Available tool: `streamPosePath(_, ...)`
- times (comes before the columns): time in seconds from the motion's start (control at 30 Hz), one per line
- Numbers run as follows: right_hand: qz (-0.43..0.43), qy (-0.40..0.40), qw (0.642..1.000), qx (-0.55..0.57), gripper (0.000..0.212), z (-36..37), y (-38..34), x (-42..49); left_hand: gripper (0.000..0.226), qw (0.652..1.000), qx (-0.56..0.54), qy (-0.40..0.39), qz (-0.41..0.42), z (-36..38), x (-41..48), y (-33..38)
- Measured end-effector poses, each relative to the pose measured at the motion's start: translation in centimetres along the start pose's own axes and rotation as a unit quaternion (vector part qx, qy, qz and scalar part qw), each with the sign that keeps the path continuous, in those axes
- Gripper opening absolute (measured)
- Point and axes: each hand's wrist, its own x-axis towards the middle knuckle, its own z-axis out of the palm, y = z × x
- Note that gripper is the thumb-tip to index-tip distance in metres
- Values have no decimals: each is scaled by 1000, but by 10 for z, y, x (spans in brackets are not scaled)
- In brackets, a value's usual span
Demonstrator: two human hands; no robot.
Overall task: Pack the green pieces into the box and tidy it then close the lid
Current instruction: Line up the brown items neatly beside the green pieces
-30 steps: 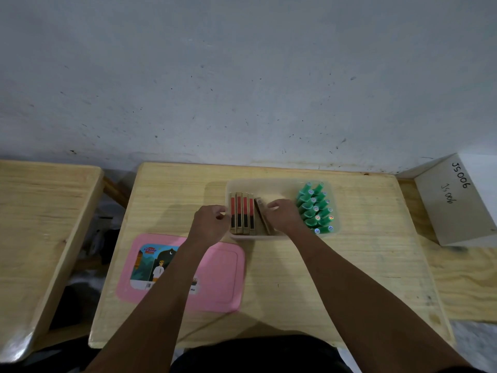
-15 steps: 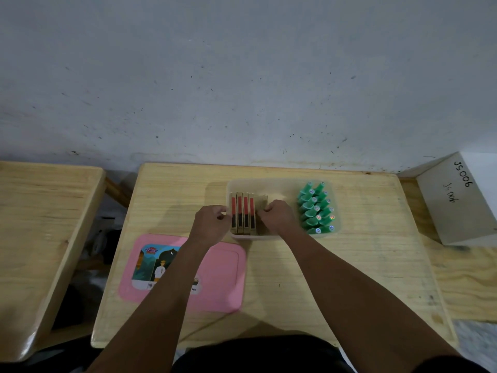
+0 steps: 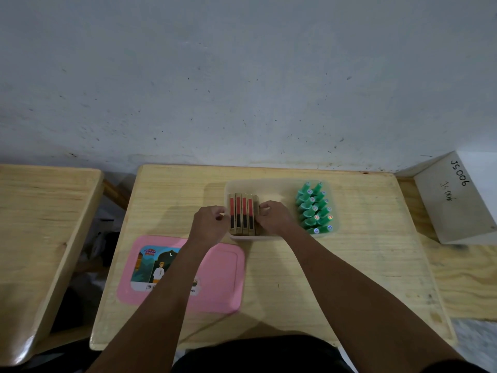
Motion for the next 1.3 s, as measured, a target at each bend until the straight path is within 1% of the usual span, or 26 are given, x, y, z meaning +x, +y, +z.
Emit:
streamPosePath(0.17,-1,-5,1000,6,42,-1,-4,-2,28,1000,4,-4,2,0,-1,1)
streamPosePath(0.3,14,6,1000,15,37,-2,-7,-6,28,1000,1,-8,-2,-1,0,0)
streamPosePath(0.43,12,-11,1000,-8,32,-5,-7,-6,28,1000,9,-10,1,-1,1,-1)
streamPosePath(0.63,-11,4,999,-49,52,-6,-7,-6,29,1000,18,-8,6,-1,1,-1)
streamPosePath(0.7,-13,22,998,-63,43,-7,-7,-7,29,1000,20,-8,7,0,2,-2)
streamPosePath(0.77,-18,52,992,-112,32,-10,-7,-7,28,1000,23,-9,7,0,3,-3)
streamPosePath(0.83,-8,77,985,-157,27,-11,-4,-7,26,1000,22,-11,6,0,5,-6)
streamPosePath(0.87,0,83,983,-162,27,-11,-2,-7,26,1000,19,-12,3,0,5,-6)
streamPosePath(1.03,9,79,991,-109,24,-9,4,-5,30,1000,17,-8,1,0,6,-7)
streamPosePath(1.13,-7,71,993,-97,29,-9,4,-7,30,1000,22,-5,5,0,8,-9)
streamPosePath(1.27,-16,71,992,-99,28,-7,6,-5,31,999,33,-6,10,1,9,-10)
streamPosePath(1.3,-20,72,993,-87,33,-7,6,-4,31,999,35,-5,12,1,9,-10)
